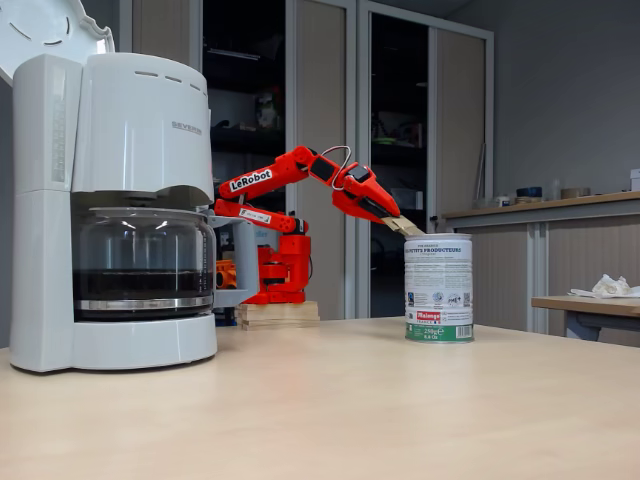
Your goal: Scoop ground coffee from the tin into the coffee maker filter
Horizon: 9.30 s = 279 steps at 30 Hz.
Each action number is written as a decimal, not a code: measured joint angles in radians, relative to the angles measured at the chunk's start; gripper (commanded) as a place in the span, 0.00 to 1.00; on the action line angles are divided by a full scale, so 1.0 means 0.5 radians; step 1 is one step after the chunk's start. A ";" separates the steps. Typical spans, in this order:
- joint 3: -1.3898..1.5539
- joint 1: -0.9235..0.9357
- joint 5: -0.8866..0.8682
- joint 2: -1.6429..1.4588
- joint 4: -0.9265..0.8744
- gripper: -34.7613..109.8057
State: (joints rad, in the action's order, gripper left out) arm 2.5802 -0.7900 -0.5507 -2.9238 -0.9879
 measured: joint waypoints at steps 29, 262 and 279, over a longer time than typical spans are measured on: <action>-0.178 0.018 0.012 0.331 -0.080 0.24; -1.924 -0.074 0.838 1.819 -0.850 0.24; -1.810 -0.123 0.770 1.792 -0.850 0.24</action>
State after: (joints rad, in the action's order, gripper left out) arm 1.6751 -0.8514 -0.1657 -2.0279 -1.4128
